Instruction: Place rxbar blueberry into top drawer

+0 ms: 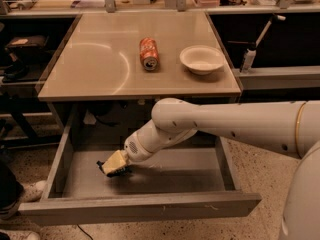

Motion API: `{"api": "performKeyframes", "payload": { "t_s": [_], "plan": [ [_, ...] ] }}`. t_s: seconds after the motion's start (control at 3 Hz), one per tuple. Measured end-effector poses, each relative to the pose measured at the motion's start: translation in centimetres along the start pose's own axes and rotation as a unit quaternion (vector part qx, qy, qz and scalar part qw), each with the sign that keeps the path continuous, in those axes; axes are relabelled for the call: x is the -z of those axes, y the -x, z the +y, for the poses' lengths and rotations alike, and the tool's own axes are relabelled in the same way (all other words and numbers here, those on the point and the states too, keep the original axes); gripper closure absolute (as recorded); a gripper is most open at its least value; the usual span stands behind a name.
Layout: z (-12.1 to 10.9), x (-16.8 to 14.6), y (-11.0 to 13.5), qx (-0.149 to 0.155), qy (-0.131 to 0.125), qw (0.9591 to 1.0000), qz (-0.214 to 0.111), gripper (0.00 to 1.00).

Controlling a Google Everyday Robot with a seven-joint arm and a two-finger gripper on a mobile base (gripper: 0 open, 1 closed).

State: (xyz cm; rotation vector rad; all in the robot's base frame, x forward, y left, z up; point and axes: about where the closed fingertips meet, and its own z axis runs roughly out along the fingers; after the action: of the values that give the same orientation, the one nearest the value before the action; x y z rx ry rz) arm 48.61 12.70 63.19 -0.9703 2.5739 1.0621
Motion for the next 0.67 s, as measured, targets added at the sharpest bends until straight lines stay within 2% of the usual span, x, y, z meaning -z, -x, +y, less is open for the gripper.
{"api": "performKeyframes", "payload": {
  "t_s": [0.33,0.67],
  "plan": [
    [-0.01,-0.04,-0.02,0.0,0.0,1.0,0.0,0.81],
    [-0.01,-0.04,-0.02,0.0,0.0,1.0,0.0,0.58]
  ]
}}
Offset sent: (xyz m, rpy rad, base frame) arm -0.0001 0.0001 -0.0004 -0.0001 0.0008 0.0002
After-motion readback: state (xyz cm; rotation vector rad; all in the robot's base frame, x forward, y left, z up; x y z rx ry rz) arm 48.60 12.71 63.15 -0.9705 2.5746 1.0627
